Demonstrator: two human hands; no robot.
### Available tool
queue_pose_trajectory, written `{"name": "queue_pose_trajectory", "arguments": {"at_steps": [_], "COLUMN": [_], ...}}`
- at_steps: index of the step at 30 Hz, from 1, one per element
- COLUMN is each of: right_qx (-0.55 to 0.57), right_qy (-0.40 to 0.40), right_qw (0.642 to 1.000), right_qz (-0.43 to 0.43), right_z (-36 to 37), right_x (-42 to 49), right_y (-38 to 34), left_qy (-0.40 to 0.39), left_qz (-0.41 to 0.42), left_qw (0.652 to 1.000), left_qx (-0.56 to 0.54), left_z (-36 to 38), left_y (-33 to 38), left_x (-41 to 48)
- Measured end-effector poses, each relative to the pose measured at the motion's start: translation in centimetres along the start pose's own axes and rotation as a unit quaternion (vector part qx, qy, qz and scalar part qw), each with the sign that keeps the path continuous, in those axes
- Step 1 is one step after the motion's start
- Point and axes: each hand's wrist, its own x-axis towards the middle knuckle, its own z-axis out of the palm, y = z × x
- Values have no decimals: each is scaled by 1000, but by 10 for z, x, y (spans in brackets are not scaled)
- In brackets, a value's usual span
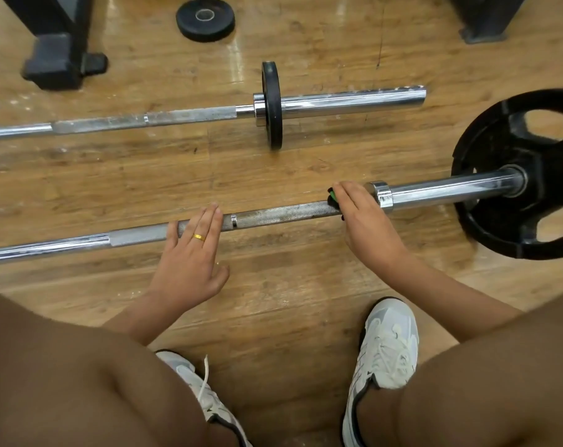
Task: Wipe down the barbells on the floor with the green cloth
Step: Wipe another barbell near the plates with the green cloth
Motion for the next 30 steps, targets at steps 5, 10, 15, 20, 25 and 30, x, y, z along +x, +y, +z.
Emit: {"name": "queue_pose_trajectory", "arguments": {"at_steps": [5,10,15,20,25,30], "right_qx": [-4,-9,-1,-21,-11,-11], "right_qy": [-10,-27,-32,-17,7,-1], "right_qw": [1000,999,998,998,999,999], "right_qz": [-26,-47,-60,-54,-34,-51], "right_z": [1,-5,-5,5,4,10], "right_x": [9,25,45,50,68,73], "right_y": [2,7,14,13,25,10], "left_qy": [-9,-14,-14,-5,-6,-23], "left_qz": [-6,1,-6,-6,-10,-15], "left_qw": [1000,1000,1000,1000,1000,999], "left_qx": [-7,-2,-3,-10,-17,-16], "left_z": [-5,-10,-7,-4,-10,-17], "left_y": [-4,-12,-20,-30,-37,-40], "left_x": [11,23,38,55,70,80]}}
